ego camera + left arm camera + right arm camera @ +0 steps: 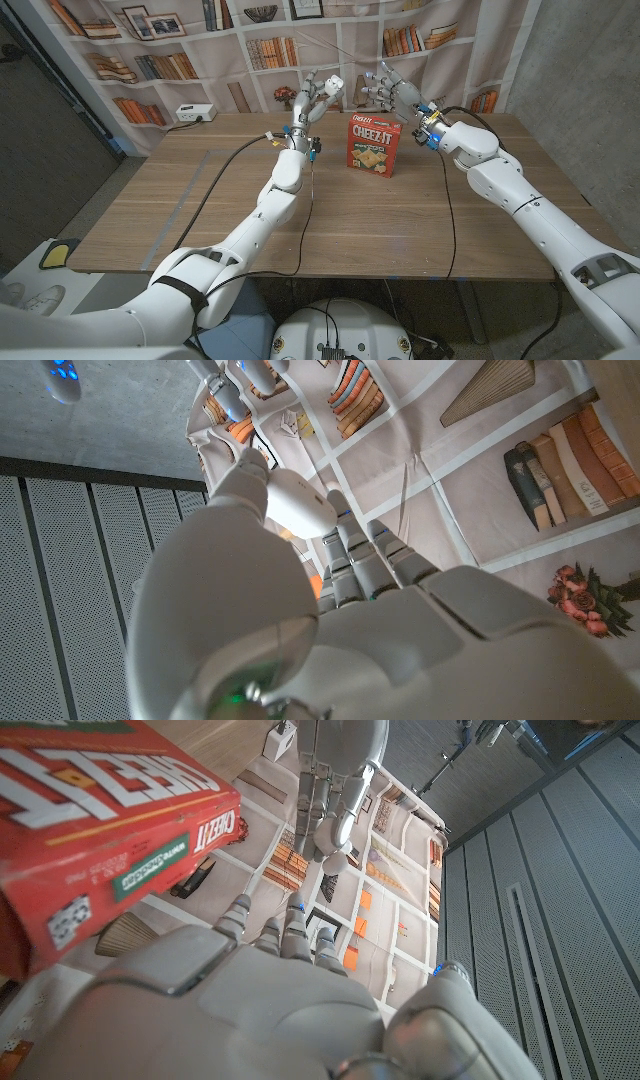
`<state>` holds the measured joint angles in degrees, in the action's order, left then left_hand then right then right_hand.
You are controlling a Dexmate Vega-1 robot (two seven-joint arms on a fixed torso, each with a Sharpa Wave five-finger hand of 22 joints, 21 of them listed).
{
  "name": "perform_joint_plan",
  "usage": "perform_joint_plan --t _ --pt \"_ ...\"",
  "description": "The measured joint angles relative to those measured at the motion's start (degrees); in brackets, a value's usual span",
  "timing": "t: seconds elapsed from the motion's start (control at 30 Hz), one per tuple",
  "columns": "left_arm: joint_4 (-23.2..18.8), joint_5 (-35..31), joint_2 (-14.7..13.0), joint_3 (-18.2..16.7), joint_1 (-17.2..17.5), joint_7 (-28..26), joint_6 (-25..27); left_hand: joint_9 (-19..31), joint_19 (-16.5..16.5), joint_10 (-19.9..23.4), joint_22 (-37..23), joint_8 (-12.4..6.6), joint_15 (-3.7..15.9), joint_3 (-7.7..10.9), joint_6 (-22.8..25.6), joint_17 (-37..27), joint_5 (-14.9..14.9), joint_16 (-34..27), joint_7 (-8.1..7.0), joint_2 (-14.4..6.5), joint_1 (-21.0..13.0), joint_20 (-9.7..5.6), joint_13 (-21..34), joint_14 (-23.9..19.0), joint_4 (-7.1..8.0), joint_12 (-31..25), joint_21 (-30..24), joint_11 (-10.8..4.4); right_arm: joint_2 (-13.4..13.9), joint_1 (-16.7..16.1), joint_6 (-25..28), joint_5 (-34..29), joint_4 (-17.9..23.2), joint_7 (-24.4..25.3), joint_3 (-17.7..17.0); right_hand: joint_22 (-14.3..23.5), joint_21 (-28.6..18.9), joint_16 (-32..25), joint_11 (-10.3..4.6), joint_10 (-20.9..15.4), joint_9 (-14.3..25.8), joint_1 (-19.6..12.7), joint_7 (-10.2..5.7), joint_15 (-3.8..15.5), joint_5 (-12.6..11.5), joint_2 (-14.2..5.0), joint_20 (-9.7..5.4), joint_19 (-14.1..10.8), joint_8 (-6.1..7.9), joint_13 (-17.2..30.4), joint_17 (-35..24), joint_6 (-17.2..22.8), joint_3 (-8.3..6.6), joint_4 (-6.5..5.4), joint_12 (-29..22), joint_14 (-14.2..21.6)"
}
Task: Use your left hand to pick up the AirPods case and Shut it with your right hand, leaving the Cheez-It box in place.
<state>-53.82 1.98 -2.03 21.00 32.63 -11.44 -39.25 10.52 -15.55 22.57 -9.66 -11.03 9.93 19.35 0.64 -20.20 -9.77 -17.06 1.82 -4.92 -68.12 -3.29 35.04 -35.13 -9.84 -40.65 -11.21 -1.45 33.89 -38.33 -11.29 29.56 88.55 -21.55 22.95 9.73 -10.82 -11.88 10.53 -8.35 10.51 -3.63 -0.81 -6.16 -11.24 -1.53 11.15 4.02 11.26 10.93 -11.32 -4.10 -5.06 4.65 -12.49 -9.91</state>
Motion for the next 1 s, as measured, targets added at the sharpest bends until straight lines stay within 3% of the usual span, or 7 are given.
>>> perform_joint_plan --t 1.0 --pt "-0.1 -0.4 0.0 0.5 -0.2 0.6 0.2 0.0 0.0 0.0 -0.1 0.0 -0.21 0.0 0.8 -0.2 -0.2 0.4 -0.19 0.0 0.0 0.01 -0.4 -0.5 0.0 0.0 0.0 0.0 -1.7 1.9 -1.2 -0.2 -1.4 -2.0 1.5 0.0 0.0 0.0 -0.01 0.0 0.0 0.2 0.61 0.0 0.0 -0.23 0.0 0.0 -0.28 0.0 0.0 -0.6 0.24 -0.24 0.4 0.0"
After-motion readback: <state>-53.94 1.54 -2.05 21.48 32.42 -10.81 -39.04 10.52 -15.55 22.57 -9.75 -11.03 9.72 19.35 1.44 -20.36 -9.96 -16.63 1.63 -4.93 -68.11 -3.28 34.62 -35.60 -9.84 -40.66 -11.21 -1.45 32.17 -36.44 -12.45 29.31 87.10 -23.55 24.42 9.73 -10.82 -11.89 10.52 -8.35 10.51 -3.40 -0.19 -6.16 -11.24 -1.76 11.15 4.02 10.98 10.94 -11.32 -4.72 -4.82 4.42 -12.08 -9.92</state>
